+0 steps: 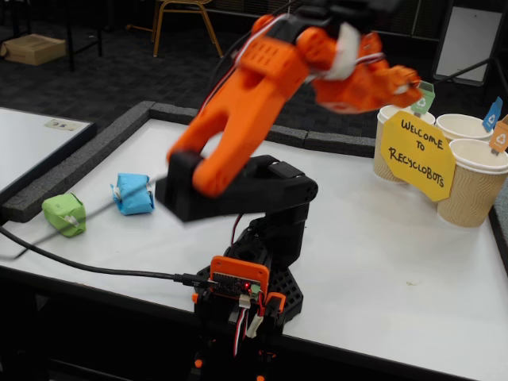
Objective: Sort rubbish by color.
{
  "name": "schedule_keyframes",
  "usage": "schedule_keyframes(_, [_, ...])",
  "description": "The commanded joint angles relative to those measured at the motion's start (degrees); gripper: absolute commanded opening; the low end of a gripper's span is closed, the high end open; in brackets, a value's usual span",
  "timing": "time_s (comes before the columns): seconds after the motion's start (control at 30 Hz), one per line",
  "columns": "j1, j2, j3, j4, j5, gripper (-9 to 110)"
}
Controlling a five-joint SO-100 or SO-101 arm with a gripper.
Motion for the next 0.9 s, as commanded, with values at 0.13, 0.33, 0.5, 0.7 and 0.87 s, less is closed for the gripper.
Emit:
schedule_keyframes(0.13, [8.3,-28.7,-21.1,-13.9,0.5,0])
schedule_keyframes(0.33, [8.7,-45.0,-32.3,-14.1,0.7,0])
schedule_keyframes(0.5, [8.7,-54.8,-40.6,-14.8,0.6,1])
schedule_keyframes(0.7, [8.4,-59.4,-43.6,-15.5,0.7,2])
schedule_keyframes(0.87, [8.3,-59.6,-42.3,-15.2,0.9,3])
